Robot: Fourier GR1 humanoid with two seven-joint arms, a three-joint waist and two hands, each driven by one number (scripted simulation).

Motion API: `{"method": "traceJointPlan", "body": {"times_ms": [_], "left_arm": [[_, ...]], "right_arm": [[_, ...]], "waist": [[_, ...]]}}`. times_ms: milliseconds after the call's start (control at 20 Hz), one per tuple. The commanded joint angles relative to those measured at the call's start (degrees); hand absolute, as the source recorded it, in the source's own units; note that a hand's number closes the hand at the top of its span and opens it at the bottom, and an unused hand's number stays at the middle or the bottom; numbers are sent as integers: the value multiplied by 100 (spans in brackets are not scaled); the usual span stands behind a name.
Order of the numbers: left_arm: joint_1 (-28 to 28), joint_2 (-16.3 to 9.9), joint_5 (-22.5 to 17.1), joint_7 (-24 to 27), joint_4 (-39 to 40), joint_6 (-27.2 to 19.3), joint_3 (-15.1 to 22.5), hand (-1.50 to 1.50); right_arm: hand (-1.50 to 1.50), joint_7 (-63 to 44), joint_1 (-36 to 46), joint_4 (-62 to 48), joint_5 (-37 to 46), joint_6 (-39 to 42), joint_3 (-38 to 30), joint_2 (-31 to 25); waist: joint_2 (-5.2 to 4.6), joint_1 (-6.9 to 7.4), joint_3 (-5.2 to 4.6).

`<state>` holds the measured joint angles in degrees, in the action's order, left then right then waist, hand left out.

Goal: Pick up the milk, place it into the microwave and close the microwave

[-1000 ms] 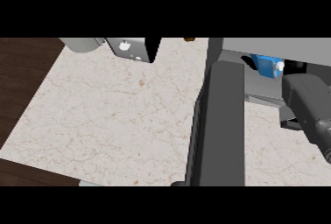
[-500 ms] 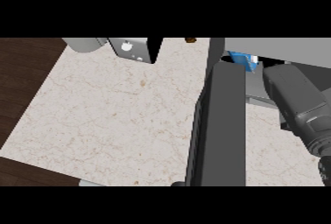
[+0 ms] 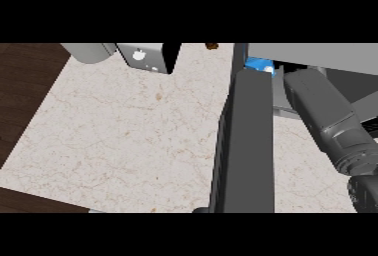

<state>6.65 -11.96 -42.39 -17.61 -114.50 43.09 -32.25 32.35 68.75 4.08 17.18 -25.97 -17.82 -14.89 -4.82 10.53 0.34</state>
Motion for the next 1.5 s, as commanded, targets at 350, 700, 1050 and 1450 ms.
{"method": "traceJointPlan", "body": {"times_ms": [350,700,1050,1450], "left_arm": [[110,249,406,17,187,160,203,-150],[445,817,797,349,72,638,500,-150],[617,1152,1062,376,227,1143,1105,-150],[575,1189,1761,587,624,1721,1608,-150]], "right_arm": [[-150,263,-95,248,-258,-167,-304,41],[-150,329,-425,138,-205,293,-259,-140],[-150,957,-992,196,-622,1945,-566,46],[-150,1552,-1697,284,-1090,3160,-877,501]], "waist": [[160,-383,-14],[247,-492,-18],[363,-770,-20],[440,-955,-30]]}}
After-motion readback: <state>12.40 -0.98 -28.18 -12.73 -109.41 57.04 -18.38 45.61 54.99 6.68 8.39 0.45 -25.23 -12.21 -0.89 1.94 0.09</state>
